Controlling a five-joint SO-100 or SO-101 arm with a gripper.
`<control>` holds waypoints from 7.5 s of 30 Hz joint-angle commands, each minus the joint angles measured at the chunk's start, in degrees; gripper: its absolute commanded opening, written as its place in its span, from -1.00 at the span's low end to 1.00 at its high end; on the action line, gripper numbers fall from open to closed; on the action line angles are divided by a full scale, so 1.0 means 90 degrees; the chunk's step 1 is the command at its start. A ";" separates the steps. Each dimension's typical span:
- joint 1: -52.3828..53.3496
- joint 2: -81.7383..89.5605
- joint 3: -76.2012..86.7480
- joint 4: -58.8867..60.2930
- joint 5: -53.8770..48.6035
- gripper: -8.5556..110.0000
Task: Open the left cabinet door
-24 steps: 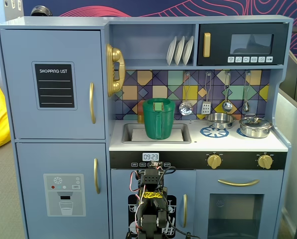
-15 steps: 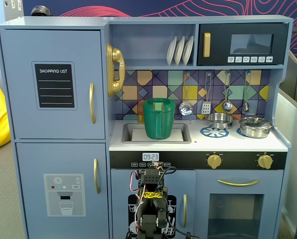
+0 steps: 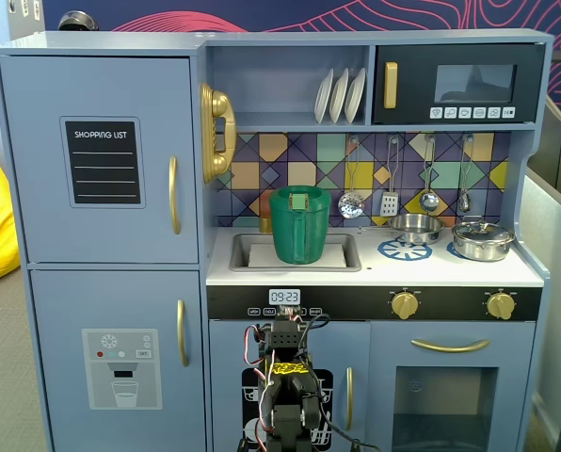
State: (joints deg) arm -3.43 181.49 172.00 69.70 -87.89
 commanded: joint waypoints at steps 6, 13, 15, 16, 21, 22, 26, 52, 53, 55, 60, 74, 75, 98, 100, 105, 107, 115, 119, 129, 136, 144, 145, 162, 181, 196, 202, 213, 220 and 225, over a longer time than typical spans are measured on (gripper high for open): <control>-0.1523 -0.1367 -0.1689 -0.2119 0.0195 -0.82; -0.2305 -0.2090 -0.3936 -0.2139 0.0400 -0.81; -0.2471 -0.2344 -0.4609 -0.2100 0.0332 -0.81; -0.2559 -0.2480 -0.4961 -0.2090 0.0322 -0.81; -0.2979 -0.3271 -0.6484 -0.2061 0.0303 -0.81; -0.3047 -0.3428 -0.6758 -0.2051 0.0312 -0.80; -0.3301 -0.3926 -0.7578 -0.2041 0.0117 -0.73; -0.4014 -0.4551 -0.6729 -0.5449 -0.0605 -0.53; -0.4004 -0.4590 -0.6729 -0.5479 -0.0596 -0.53; -0.3955 -0.4697 -0.6719 -0.5596 -0.0576 -0.54; -0.3896 -0.5020 -0.6826 -0.5859 -0.0566 -0.54; -0.4355 -0.5488 -0.6699 -0.6729 -0.1143 -0.57; -0.4551 -0.5410 -0.6572 -0.6885 -0.1406 -0.57; -0.5254 -0.3027 -0.4980 -0.6797 -0.2734 -0.60; -0.5020 -0.2559 -0.4893 -0.6494 -0.2715 -0.60; -0.4482 -0.1729 -0.4922 -0.5674 -0.2490 -0.61; -0.4258 -0.1553 -0.4980 -0.5420 -0.2383 -0.61; -0.3232 -0.2363 -0.4873 -0.5850 -0.1934 -0.64; -0.3330 -0.3232 -0.4893 -0.6719 -0.1973 -0.64; -0.5029 -0.3545 -0.4629 -0.7578 -0.2891 -0.64; -0.6172 -0.3359 -0.4395 -0.7822 -0.3389 -0.65; -0.5830 -0.3154 -0.4180 -0.7773 -0.3320 -0.66; -0.5508 -0.3086 -0.4082 -0.7646 -0.3213 -0.67; -0.0586 -0.1396 -0.1465 -0.1885 -0.0654 -0.67; 0.0303 -0.0068 -0.0029 0.0928 0.0742 -0.71; 0.0635 0.0068 -0.0029 0.2012 0.0107 -0.86; 0.0674 0.0068 -0.0029 0.1963 -0.0371 -0.86; 0.0840 0.0068 -0.0029 0.1963 -0.0371 -0.85; 0.0840 0.0068 -0.0029 0.2012 -0.0107 -0.85; 0.0840 0.0068 -0.0029 0.2012 -0.0020 -0.84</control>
State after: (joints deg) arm 2.99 182.46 171.74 77.52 -90.44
